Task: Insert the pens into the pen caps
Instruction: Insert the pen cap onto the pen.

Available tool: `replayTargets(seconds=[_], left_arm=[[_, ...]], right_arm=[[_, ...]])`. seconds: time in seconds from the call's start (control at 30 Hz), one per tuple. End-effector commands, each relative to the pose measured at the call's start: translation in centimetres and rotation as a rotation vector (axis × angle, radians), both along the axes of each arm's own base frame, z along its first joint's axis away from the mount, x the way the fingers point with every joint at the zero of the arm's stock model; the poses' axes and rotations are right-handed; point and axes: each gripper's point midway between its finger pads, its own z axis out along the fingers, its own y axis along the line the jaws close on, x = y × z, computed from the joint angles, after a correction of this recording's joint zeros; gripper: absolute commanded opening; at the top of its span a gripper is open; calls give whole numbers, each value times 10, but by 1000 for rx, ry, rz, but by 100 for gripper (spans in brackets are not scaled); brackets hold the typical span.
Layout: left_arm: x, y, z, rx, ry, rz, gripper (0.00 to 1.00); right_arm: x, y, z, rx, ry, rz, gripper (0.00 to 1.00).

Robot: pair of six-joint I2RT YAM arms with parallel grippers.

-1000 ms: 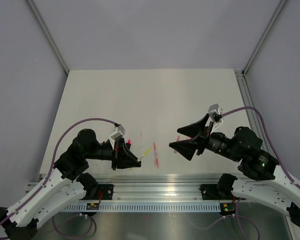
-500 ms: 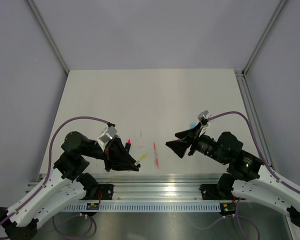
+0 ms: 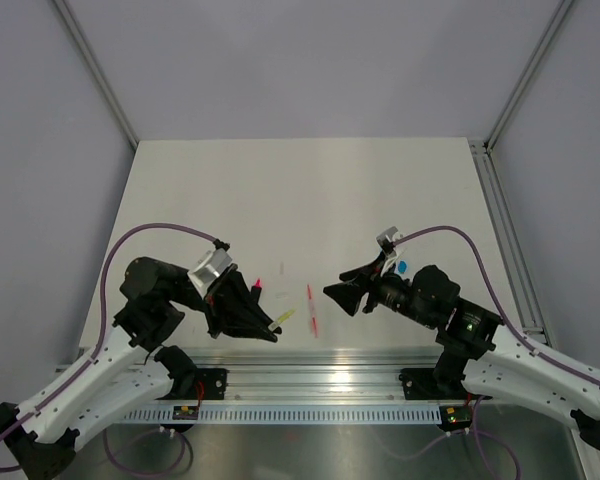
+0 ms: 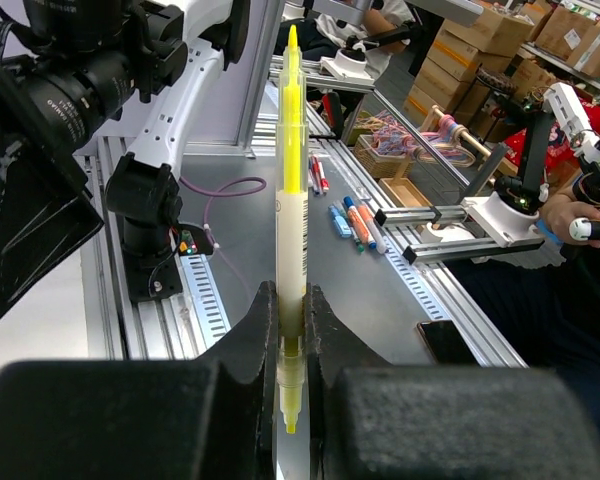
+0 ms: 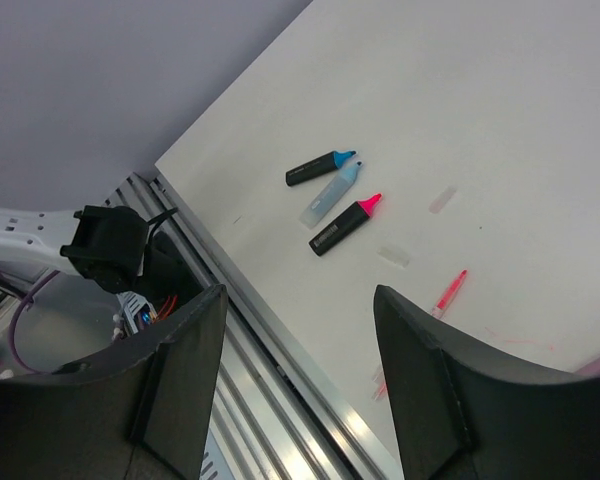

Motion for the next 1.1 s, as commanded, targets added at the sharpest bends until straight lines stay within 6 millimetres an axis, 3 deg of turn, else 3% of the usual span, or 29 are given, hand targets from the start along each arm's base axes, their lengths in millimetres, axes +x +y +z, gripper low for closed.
replayTargets(seconds=[0.0,0.4,0.67,0.77,0.93,1.07], left_arm=[[-4,2,16,-51,-68,-11,0],[6,1,-1,-57,-31,110,0],[14,-1,-8,-33,-28,155,0],[26,-4,-13,-7,-17,232,0],[71,-4,-23,54,22,510,0],[101,11,-30,107,36,737,0]], right_arm=[[1,14,10,55,-9,26,66],[7,43,-15,6,81,71,58],[16,52,-25,-29,107,54,56],[18,54,-31,-47,119,50,56],[22,55,-41,-89,138,31,53],[32,58,-55,-136,161,-5,52]])
